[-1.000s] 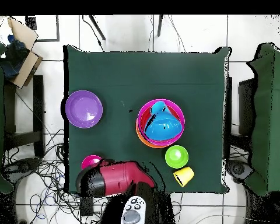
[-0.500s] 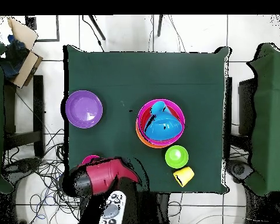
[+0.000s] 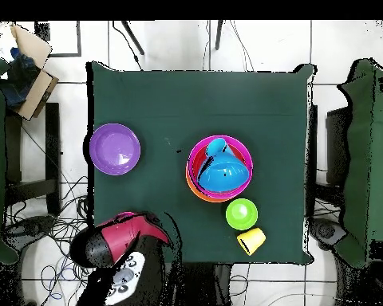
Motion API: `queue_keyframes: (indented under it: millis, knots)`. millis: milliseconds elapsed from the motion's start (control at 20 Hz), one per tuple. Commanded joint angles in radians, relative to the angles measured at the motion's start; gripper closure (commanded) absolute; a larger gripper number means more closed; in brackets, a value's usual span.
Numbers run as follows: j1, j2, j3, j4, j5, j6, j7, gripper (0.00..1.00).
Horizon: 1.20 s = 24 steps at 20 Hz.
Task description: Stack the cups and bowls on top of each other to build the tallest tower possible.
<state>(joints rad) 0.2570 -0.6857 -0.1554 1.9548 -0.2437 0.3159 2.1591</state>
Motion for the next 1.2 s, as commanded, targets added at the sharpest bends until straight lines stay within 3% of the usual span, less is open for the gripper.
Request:
queue_keyframes:
  millis: [50,250,700,1000,1200]
  knots:
    - [0.035,0.194,-0.012,-0.137,0.015,-0.182,0.178,0.00]
    - [0.052,0.276,-0.046,-0.181,0.033,-0.253,0.173,0.00]
    - [0.051,0.334,-0.061,-0.216,0.066,-0.294,0.140,0.00]
    - [0.044,0.295,-0.050,-0.179,0.061,-0.282,0.132,0.00]
    - [0.053,0.194,-0.030,-0.083,0.065,-0.222,0.141,0.00]
